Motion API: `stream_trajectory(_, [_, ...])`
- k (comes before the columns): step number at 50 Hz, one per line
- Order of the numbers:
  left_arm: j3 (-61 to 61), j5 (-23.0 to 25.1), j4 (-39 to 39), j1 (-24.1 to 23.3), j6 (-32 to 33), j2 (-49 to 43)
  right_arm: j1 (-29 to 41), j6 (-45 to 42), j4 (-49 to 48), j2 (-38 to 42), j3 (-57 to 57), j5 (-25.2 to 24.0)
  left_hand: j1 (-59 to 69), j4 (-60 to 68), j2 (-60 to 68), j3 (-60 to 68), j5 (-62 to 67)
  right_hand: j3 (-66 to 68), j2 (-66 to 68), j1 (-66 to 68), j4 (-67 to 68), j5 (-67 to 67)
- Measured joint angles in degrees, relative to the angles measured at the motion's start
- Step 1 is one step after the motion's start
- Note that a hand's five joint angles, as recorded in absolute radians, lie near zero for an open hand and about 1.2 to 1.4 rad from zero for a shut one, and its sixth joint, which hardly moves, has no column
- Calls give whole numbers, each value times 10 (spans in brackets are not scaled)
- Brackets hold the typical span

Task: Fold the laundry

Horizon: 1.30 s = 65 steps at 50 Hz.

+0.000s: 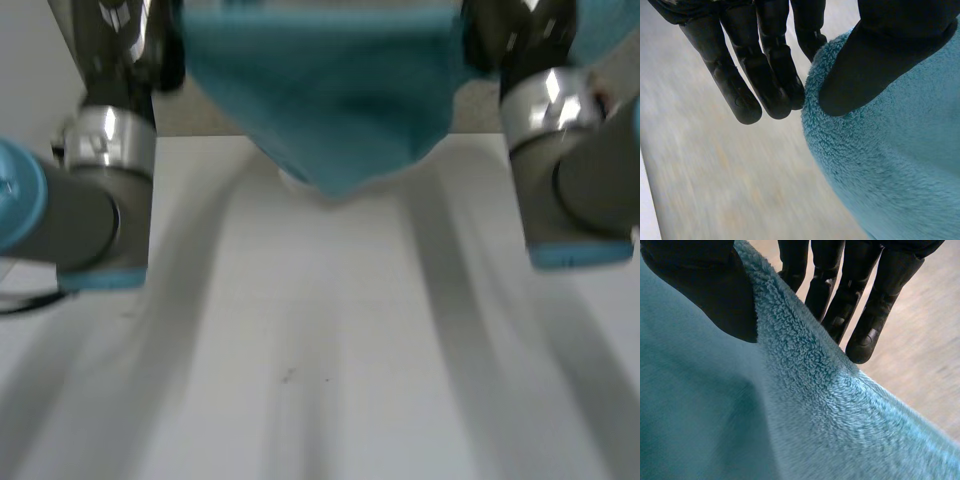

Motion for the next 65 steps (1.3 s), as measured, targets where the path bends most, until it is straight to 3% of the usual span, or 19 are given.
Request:
stream_trajectory(5, [-95,0,-29,-4,10,12,2,-12,31,-1,81,-14,1,0,0,0,0,1,0,0,0,0])
stream_trajectory(10, [-191,1,-118,-44,36,8,6,-24,101,11,157,-20,-257,-280,-283,-282,-268,1,0,0,0,0])
stream_trajectory(21, [-191,-2,-330,-74,54,-3,2,-28,140,30,179,-20,-321,-351,-352,-350,-339,1,0,0,0,0])
stream_trajectory(27, [-170,0,-372,-73,56,25,2,-27,138,29,180,-20,-345,-373,-373,-372,-360,1,0,0,0,0])
stream_trajectory(36, [-88,17,-358,-66,63,46,8,-30,136,29,197,-23,-431,-462,-461,-460,-448,1,0,0,0,0])
stream_trajectory(48, [71,120,-355,-22,139,-86,6,-52,132,-18,235,-87,-434,-465,-464,-464,-452,1,0,0,0,3])
stream_trajectory(59, [186,255,-354,5,182,-218,4,-48,137,-164,258,-113,-407,-434,-435,-435,-420,1,0,0,0,3])
stream_trajectory(65, [233,287,-355,12,185,-269,4,-46,139,-219,282,-143,-403,-429,-430,-430,-415,1,0,0,0,3])
